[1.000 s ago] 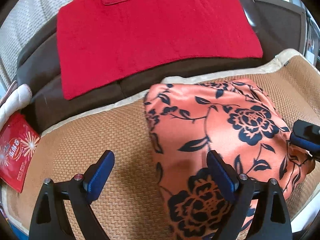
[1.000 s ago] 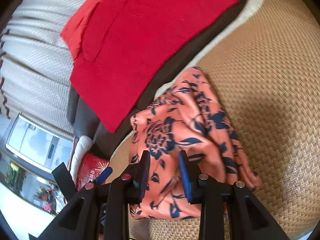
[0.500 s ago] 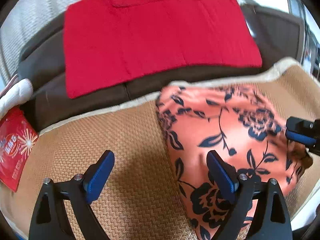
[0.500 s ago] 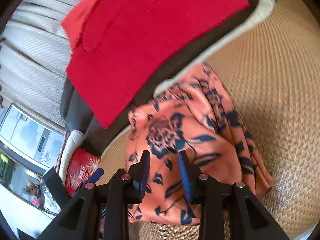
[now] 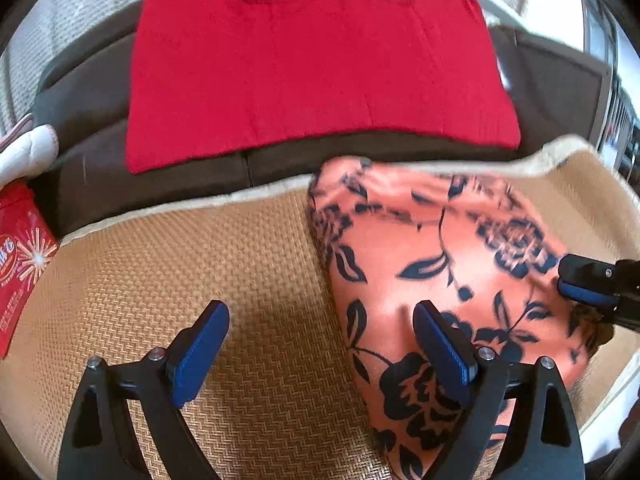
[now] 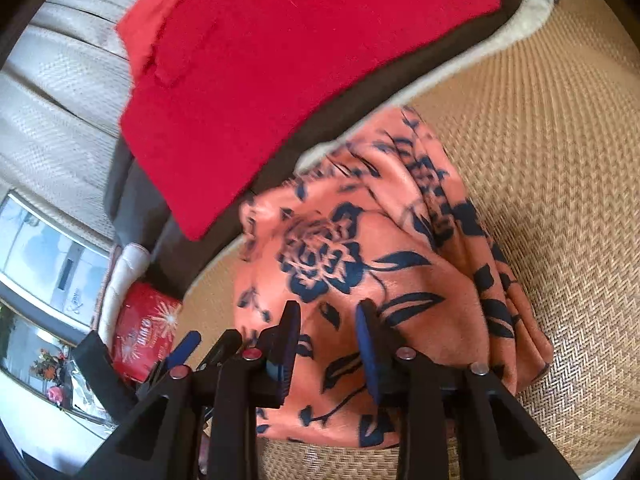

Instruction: Fold small clothes

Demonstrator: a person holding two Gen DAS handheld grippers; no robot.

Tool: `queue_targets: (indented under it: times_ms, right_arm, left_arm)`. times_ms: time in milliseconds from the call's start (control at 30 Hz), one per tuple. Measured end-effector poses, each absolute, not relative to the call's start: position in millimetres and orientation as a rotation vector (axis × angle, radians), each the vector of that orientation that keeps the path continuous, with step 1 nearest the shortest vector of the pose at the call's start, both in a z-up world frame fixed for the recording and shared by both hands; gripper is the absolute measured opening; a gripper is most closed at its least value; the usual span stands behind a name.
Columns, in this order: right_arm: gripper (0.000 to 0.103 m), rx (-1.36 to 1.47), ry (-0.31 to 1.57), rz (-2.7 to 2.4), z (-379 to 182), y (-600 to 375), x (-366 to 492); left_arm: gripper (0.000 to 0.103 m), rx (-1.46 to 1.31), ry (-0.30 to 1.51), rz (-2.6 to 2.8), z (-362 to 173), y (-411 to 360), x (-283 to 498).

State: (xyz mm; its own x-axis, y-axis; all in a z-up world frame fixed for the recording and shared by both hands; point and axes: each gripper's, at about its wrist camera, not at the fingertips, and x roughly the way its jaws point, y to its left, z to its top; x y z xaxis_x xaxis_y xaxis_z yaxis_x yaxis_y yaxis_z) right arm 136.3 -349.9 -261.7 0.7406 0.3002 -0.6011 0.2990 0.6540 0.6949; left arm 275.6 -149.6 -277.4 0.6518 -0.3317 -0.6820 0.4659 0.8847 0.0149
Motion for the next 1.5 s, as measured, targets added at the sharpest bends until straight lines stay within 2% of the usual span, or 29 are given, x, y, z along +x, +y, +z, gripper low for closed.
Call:
queue_targets:
  times_ms: [167,233,267,300,500,667,833,1100,1300,1500]
  right_arm:
    - [0.033,0.876,0.631,0.028,-244,-349,118]
    - [0.043,0.916,0.618,0.024,-246,-355,115]
    - [0.063,0.93,0.615,0.016,-246,-358,114]
    - [0.069,0.954,0.603,0.002,-247,-361,114]
    - [0.069,0.977,0.603,0.035,-245,-367,118]
    - [0.069,0.976,0.605,0.047,-245,-370,120]
    - [0.069,0.951,0.615,0.031,-245,-379,114]
    - [0.069,0.981,0.624,0.042,-257,-405,115]
    - [0.069,0.978,0.608,0.041,-259,-418,119]
    - [0.069,0.961,0.658,-0.038,-271,-434,134]
  left_arm:
    - [0.093,0.157,0.686,-0.447,-268,-131,261]
    - [0.093,0.153,0.708,-0.442,-269,-125,258]
    - [0.093,0.155,0.717,-0.439,-263,-124,249]
    - [0.093,0.161,0.729,-0.433,-263,-121,248]
    - [0.093,0.14,0.769,-0.366,-249,-115,256]
    - [0.093,0.137,0.728,-0.385,-227,-131,252]
    - [0.093,0.183,0.702,-0.469,-231,-147,240]
    - [0.094,0.079,0.691,-0.526,-240,-127,254]
    - [0.094,0.037,0.782,-0.61,-259,-116,276]
    - [0.094,-0.138,0.878,-0.638,-272,-105,301]
